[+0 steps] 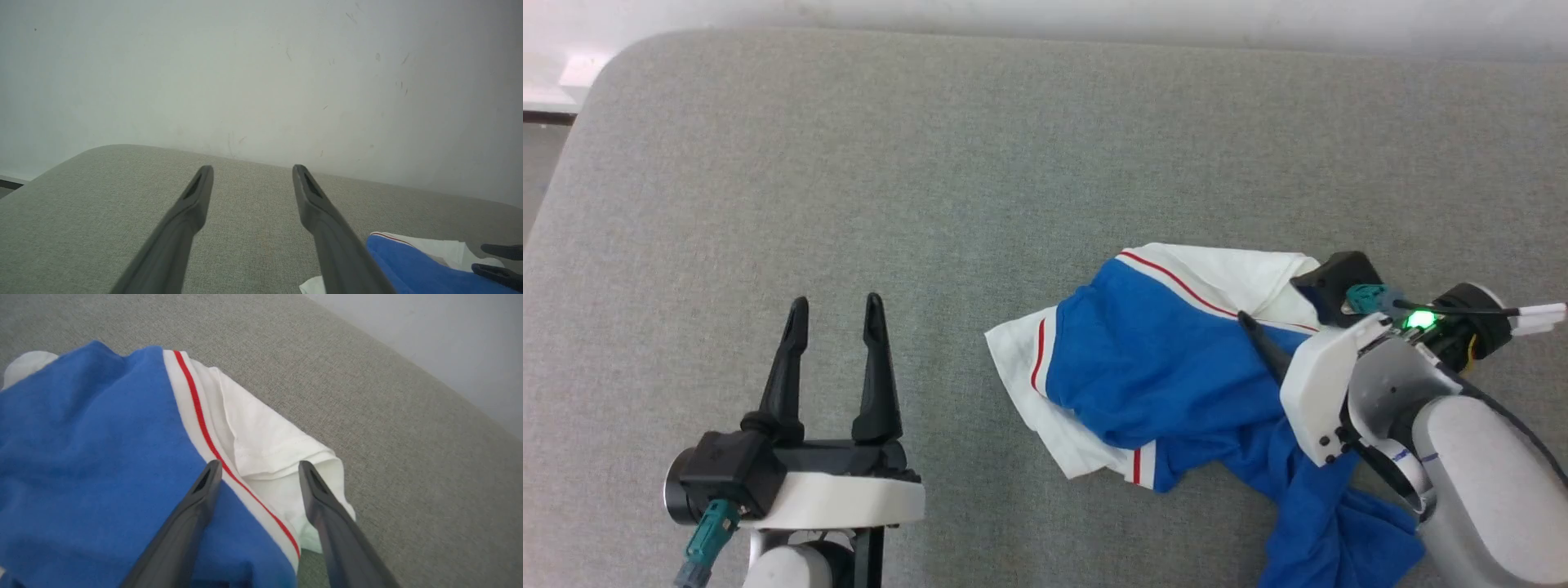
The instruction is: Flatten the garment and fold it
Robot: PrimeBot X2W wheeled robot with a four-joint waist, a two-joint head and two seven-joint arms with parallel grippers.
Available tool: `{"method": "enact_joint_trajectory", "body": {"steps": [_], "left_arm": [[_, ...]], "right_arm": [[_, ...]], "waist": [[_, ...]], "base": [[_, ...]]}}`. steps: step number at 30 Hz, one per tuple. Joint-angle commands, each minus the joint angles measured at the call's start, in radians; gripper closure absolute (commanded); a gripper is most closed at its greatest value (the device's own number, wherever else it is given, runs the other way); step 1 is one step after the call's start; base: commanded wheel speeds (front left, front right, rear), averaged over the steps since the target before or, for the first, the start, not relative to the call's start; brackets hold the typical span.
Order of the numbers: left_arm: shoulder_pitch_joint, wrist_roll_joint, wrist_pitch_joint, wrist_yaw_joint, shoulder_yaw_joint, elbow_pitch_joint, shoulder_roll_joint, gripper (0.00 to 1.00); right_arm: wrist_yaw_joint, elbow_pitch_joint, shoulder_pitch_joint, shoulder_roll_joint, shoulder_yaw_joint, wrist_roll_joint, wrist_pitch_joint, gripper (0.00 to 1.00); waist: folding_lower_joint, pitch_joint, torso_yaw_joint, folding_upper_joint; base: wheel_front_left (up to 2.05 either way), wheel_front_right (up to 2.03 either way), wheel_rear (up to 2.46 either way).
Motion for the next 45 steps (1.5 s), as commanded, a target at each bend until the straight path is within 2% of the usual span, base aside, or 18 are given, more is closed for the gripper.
{"method": "enact_joint_trajectory", "body": {"steps": [1, 10, 11, 12, 14, 15, 21, 24, 29, 33, 38, 42, 43, 44, 45], "left_arm": [[-0.01, -0.001, -0.005, 0.001, -0.002, -0.001, -0.001, 0.0], [-0.026, -0.009, -0.005, 0.008, -0.015, -0.003, -0.001, 0.0], [-0.026, -0.01, -0.005, 0.009, -0.016, -0.003, -0.001, 0.0], [-0.027, -0.011, -0.005, 0.011, -0.017, -0.003, -0.001, 0.0], [-0.028, -0.013, -0.005, 0.013, -0.02, -0.003, -0.001, 0.0], [-0.029, -0.014, -0.005, 0.014, -0.021, -0.003, -0.001, 0.0], [-0.029, -0.018, -0.005, 0.02, -0.019, -0.002, -0.001, 0.0], [-0.027, -0.019, -0.005, 0.021, -0.017, -0.001, -0.001, 0.0], [-0.024, -0.02, -0.005, 0.021, -0.02, -0.002, -0.001, 0.0], [-0.02, -0.022, -0.005, 0.019, -0.02, 0.0, -0.001, 0.0], [-0.019, -0.022, -0.005, 0.016, -0.02, 0.002, -0.001, 0.0], [-0.026, -0.02, -0.005, 0.012, -0.022, 0.005, -0.001, 0.0], [-0.028, -0.019, -0.005, 0.01, -0.022, 0.007, -0.001, 0.0], [-0.028, -0.018, -0.005, 0.009, -0.022, 0.008, -0.001, 0.0], [-0.029, -0.016, -0.005, 0.007, -0.021, 0.01, -0.001, 0.0]], "right_arm": [[-0.001, 0.014, -0.013, 0.004, 0.007, 0.006, -0.006, 0.0], [-0.001, 0.127, -0.078, 0.0, 0.042, -0.004, -0.019, 0.0], [-0.001, 0.138, -0.083, 0.001, 0.039, -0.007, -0.016, 0.24], [-0.001, 0.15, -0.086, 0.002, 0.036, -0.009, -0.01, 0.55], [-0.001, 0.168, -0.09, 0.003, 0.034, -0.014, 0.001, 0.9], [-0.001, 0.173, -0.092, 0.004, 0.031, -0.016, 0.001, 1.0], [-0.001, 0.155, -0.102, 0.017, -0.006, -0.011, -0.018, 1.0], [-0.001, 0.115, -0.107, 0.035, -0.066, 0.02, -0.02, 1.0], [-0.001, -0.007, -0.087, 0.054, -0.231, 0.07, 0.024, 1.0], [-0.001, -0.119, -0.028, 0.07, -0.404, 0.079, 0.09, 1.0], [-0.001, -0.24, 0.122, 0.149, -0.62, 0.088, 0.239, 1.0], [-0.001, -0.298, 0.231, 0.174, -0.773, -0.028, 0.275, 1.0], [-0.001, -0.303, 0.245, 0.185, -0.8, -0.061, 0.268, 0.93], [-0.001, -0.303, 0.255, 0.193, -0.819, -0.089, 0.254, 0.77], [-0.001, -0.299, 0.259, 0.2, -0.83, -0.11, 0.235, 0.56]], "waist": [[0.0, 0.013, 0.008, 0.0], [0.0, 0.042, 0.031, 0.0], [0.0, 0.044, 0.032, 0.0], [0.0, 0.046, 0.033, 0.0], [0.0, 0.049, 0.034, 0.0], [0.0, 0.05, 0.035, 0.0], [0.0, 0.047, 0.027, 0.0], [0.0, 0.044, 0.019, 0.0], [0.0, 0.045, 0.01, 0.0], [0.0, 0.047, 0.002, 0.0], [0.0, 0.052, -0.006, 0.0], [0.0, 0.061, -0.018, 0.0], [0.0, 0.061, -0.022, 0.0], [0.0, 0.061, -0.027, 0.0], [0.0, 0.061, -0.033, 0.0]], "base": [[0.0, 0.0, 0.0], [0.0, 0.0, 0.0], [0.0, 0.0, 0.0], [0.0, 0.0, 0.0], [0.0, 0.0, 0.0], [0.0, 0.0, 0.0], [0.0, 0.0, 0.0], [0.0, 0.0, 0.0], [0.0, 0.0, 0.0], [0.0, 0.0, 0.0], [0.0, 0.0, 0.0], [0.0, 0.0, 0.0], [0.0, 0.0, 0.0], [0.0, 0.0, 0.0], [0.0, 0.0, 0.0]]}}
